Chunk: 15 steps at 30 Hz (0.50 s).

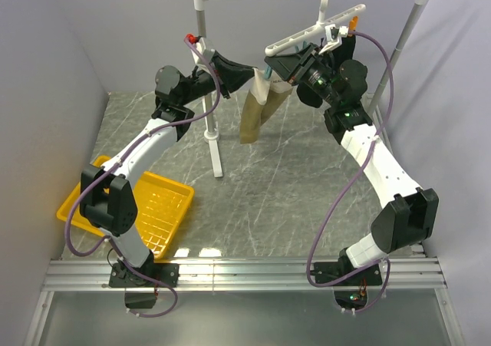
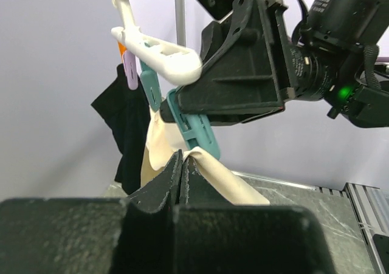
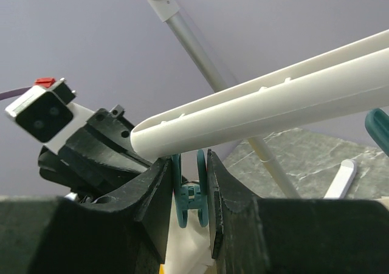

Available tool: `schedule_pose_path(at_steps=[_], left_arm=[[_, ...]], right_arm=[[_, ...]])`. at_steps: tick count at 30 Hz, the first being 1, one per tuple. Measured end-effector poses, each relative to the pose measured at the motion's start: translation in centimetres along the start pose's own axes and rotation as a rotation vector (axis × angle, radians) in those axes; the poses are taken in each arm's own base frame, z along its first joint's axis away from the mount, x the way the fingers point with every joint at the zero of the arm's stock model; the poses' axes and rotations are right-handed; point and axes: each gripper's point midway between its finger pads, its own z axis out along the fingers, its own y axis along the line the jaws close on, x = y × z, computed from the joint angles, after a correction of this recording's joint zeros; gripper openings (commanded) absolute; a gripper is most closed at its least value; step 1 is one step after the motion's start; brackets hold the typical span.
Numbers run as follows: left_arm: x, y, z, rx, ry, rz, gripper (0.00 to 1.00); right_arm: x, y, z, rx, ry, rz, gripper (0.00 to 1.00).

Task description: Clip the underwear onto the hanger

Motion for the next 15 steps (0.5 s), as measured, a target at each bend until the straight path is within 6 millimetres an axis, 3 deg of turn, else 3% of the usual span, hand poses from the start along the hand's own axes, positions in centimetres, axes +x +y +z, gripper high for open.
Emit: schedule_pose_path(at_steps=[15], left_arm=[[-0.57, -0.55, 0.06, 0.031, -0.017, 0.03, 0.0]], right_arm=[[0.07, -0.23, 0.08, 0.007, -0.002, 0.018, 0.0]])
